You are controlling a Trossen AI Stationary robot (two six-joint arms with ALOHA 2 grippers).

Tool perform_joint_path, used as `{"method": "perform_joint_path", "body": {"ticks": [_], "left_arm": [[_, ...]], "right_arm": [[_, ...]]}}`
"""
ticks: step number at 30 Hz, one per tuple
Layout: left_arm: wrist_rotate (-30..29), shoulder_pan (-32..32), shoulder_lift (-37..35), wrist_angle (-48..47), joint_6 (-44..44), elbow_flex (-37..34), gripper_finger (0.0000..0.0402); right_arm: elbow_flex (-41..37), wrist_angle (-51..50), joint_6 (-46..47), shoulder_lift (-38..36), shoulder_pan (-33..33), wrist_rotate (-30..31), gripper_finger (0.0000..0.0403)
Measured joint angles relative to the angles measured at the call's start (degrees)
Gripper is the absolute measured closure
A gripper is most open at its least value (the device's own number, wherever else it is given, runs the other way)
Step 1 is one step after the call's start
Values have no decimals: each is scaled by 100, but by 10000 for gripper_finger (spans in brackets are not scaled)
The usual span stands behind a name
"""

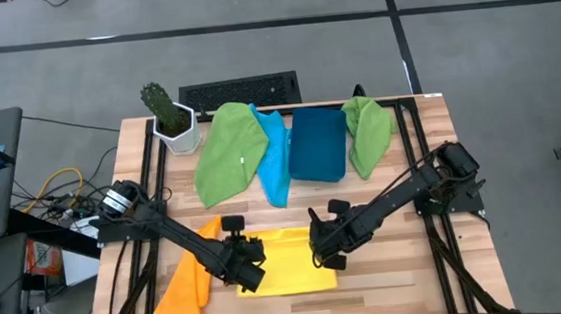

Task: Fold microfiber towels
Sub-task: Fold the yellow towel

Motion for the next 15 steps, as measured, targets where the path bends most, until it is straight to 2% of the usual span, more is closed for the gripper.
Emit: {"method": "perform_joint_path", "body": {"ticks": [6, 10, 15], "left_arm": [[-9, -14, -1, -4, -119, 0, 401], [289, 1, 0, -216, -292, 0, 401], [372, -57, 1, -382, -409, 2, 401]], "right_arm": [[-133, 209, -26, 2, -2, 107, 360], [-205, 379, -72, 2, -4, 163, 360], [-205, 489, -204, 2, -79, 170, 358]]}}
